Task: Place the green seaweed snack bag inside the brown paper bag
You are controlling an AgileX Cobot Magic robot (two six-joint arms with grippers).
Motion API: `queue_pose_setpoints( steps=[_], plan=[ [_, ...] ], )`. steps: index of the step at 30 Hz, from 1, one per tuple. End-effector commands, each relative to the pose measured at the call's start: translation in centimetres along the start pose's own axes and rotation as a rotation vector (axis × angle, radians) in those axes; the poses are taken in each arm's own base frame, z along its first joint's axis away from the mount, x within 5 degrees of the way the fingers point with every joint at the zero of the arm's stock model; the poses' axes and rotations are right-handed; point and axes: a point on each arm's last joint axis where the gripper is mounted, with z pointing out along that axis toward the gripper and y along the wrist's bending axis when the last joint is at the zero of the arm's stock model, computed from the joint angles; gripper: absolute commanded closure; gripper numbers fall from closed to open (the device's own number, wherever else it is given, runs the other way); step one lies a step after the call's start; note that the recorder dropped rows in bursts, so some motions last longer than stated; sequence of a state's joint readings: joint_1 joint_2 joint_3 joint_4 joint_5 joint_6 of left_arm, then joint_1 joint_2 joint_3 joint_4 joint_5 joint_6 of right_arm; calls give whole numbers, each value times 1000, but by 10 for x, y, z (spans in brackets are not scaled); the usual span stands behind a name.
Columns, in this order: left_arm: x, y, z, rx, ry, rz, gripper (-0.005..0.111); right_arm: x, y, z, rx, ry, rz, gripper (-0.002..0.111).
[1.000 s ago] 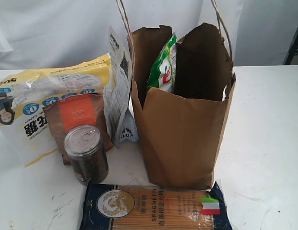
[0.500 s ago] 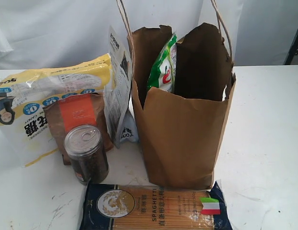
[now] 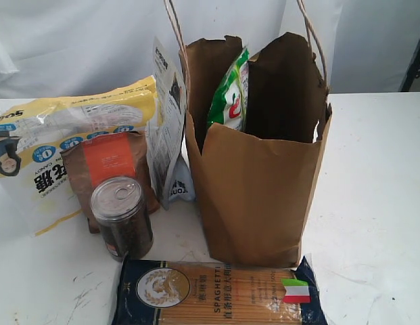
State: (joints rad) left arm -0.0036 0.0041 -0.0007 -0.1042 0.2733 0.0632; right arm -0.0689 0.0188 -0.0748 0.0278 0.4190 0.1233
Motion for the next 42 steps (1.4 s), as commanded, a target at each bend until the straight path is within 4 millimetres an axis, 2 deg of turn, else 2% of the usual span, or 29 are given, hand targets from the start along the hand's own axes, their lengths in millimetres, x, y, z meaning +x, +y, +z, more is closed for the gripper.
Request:
queue_pose_setpoints(
  steps=[1,3,8,42],
  plan=[
    [-1,0,0,2,-14,-15,107,12,-3,4,12,3,-8,108],
    [-1,0,0,2,-14,-15,107,19,-4,7,14,15,-16,108],
    [-1,0,0,2,-14,-15,107,16,-3,7,4,-15,-107,108],
    [-1,0,0,2,-12,-15,107,17,-1,7,-23,-10,-83,108]
  ],
)
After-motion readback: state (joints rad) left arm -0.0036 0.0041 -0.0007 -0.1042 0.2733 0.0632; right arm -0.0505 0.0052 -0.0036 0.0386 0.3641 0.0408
